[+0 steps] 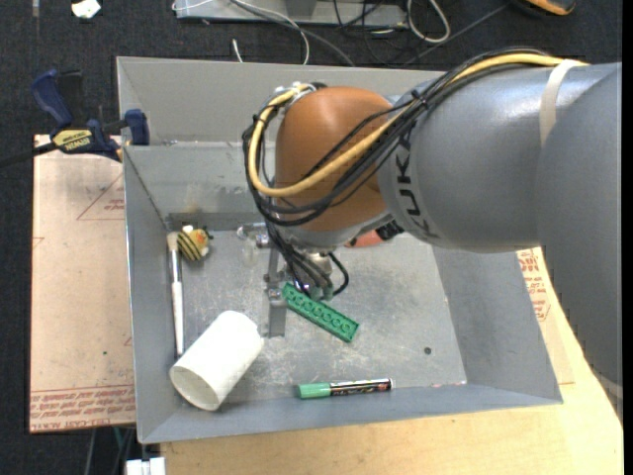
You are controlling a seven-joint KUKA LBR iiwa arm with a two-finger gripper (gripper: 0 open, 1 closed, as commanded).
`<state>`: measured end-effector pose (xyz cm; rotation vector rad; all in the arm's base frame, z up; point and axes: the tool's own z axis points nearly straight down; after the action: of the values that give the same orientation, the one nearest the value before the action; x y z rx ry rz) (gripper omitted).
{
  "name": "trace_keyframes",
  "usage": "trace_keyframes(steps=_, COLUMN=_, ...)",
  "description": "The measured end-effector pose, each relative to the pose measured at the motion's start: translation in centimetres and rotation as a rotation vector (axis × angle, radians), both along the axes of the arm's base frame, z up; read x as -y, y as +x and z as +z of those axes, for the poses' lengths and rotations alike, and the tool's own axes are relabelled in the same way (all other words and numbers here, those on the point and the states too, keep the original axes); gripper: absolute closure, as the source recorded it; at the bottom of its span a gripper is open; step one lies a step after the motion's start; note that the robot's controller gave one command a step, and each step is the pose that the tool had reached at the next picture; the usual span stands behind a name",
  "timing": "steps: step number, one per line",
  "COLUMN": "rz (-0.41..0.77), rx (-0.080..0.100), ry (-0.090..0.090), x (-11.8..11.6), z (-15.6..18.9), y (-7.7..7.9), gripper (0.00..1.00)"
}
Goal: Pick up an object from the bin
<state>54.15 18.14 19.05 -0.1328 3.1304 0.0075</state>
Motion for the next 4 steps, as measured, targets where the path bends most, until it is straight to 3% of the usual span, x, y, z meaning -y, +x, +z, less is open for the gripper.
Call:
trace_keyframes(steps=1, rz=0.051, rx=-0.01, ry=-0.004, x=6.2, z=-2.8, y=-1.6, gripper=0.0)
trace_keyframes(steps=2, rz=0.115, rx=0.001, ry=-0.004, x=6.0, z=0.1, y=0.6, gripper=0.0)
trace_keyframes(steps=3, rz=0.069, rx=-0.003, ry=0.001, x=9.1, z=-3.0, y=0.3, gripper=0.0)
trace_keyframes(steps=4, rz=0.049, rx=0.005, ry=0.001, x=9.7, z=-5.3, y=-0.6, gripper=0.0)
